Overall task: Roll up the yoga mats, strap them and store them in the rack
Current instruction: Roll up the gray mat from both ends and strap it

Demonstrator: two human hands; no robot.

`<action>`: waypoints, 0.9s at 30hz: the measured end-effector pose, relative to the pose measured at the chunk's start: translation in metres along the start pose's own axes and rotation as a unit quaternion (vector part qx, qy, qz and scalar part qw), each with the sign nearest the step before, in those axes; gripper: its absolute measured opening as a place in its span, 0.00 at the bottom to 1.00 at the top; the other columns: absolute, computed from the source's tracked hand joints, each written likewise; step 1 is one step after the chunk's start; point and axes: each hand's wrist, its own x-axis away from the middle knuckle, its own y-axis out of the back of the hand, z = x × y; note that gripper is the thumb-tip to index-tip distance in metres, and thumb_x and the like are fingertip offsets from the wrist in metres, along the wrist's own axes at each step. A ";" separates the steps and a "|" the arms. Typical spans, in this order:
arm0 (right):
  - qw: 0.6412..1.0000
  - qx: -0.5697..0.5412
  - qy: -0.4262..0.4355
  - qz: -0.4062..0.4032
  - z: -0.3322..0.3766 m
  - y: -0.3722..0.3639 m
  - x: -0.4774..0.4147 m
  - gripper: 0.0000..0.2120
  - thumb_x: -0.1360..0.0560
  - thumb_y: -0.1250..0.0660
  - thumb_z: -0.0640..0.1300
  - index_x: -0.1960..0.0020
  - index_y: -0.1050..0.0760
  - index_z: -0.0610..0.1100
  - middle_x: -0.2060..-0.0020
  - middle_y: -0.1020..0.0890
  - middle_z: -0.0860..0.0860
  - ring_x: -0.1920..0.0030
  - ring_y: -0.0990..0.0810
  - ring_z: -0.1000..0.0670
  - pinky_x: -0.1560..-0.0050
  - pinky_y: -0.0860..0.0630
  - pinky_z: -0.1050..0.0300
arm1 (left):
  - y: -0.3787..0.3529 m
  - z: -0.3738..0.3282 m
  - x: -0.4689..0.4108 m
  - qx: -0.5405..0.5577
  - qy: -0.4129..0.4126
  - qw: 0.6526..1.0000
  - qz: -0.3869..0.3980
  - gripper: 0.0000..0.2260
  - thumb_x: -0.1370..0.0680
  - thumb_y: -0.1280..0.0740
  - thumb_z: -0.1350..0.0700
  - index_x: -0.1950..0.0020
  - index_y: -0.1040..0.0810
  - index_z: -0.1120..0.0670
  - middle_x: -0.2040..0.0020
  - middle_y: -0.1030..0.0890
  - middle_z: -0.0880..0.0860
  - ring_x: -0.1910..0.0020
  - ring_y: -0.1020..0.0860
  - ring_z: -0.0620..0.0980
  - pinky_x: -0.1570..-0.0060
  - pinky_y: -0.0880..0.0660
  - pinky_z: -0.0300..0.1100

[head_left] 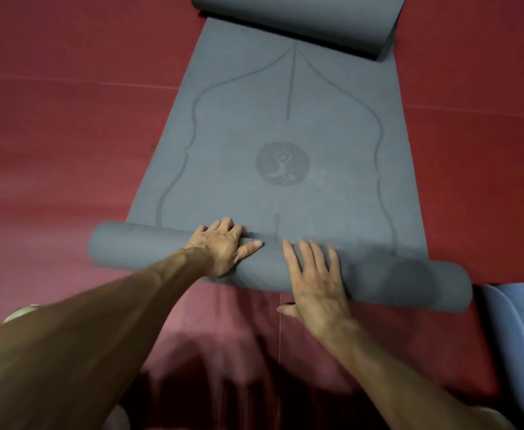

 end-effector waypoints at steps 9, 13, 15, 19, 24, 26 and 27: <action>1.000 0.023 0.001 0.011 -0.015 0.003 -0.035 0.43 0.54 0.20 0.51 0.40 0.25 0.45 0.56 0.22 0.46 0.57 0.22 0.43 0.55 0.27 0.46 | 0.007 -0.009 -0.007 -0.017 0.031 0.995 -0.089 0.20 0.18 0.53 0.44 0.45 0.26 0.53 0.42 0.21 0.56 0.40 0.25 0.55 0.40 0.35 0.49; 0.995 -0.002 0.023 0.095 -0.021 0.026 -0.042 0.39 0.44 0.22 0.56 0.38 0.32 0.48 0.48 0.23 0.48 0.46 0.24 0.43 0.47 0.32 0.47 | 0.016 -0.009 0.004 -0.022 0.000 0.996 -0.084 0.20 0.17 0.53 0.46 0.39 0.26 0.52 0.39 0.22 0.55 0.37 0.26 0.54 0.38 0.36 0.47; 0.988 -0.032 0.017 0.147 -0.023 0.034 -0.042 0.39 0.42 0.22 0.58 0.37 0.35 0.49 0.44 0.24 0.49 0.43 0.25 0.44 0.44 0.33 0.47 | 0.014 -0.011 0.022 -0.032 -0.016 0.996 -0.080 0.23 0.18 0.55 0.42 0.34 0.29 0.50 0.37 0.25 0.54 0.36 0.28 0.54 0.36 0.38 0.46; 0.974 -0.067 0.027 0.217 -0.020 0.043 -0.028 0.37 0.43 0.24 0.57 0.39 0.34 0.49 0.46 0.22 0.48 0.45 0.23 0.44 0.45 0.28 0.49 | -0.003 -0.018 0.069 0.019 -0.055 0.994 -0.088 0.36 0.28 0.60 0.33 0.28 0.34 0.49 0.35 0.30 0.51 0.36 0.31 0.54 0.33 0.42 0.45; 0.941 -0.106 0.028 0.321 -0.020 0.049 -0.005 0.42 0.44 0.22 0.56 0.33 0.34 0.52 0.45 0.21 0.50 0.45 0.22 0.45 0.48 0.27 0.54 | -0.027 -0.041 0.100 0.062 -0.005 0.998 -0.034 0.30 0.23 0.43 0.35 0.25 0.40 0.47 0.31 0.35 0.49 0.31 0.38 0.51 0.27 0.53 0.47; 0.928 -0.123 0.029 0.351 -0.020 0.049 0.001 0.41 0.44 0.21 0.56 0.34 0.34 0.54 0.46 0.21 0.51 0.47 0.22 0.47 0.49 0.27 0.55 | -0.038 -0.045 0.107 0.046 -0.006 0.999 -0.022 0.34 0.26 0.45 0.30 0.24 0.42 0.46 0.31 0.36 0.48 0.31 0.39 0.50 0.27 0.54 0.47; 0.925 -0.131 0.029 0.355 -0.020 0.047 0.005 0.41 0.44 0.21 0.55 0.35 0.34 0.54 0.47 0.21 0.52 0.48 0.22 0.48 0.50 0.27 0.55 | -0.043 -0.044 0.109 0.042 -0.009 0.999 -0.021 0.37 0.29 0.49 0.27 0.25 0.42 0.45 0.31 0.35 0.48 0.31 0.39 0.50 0.28 0.53 0.46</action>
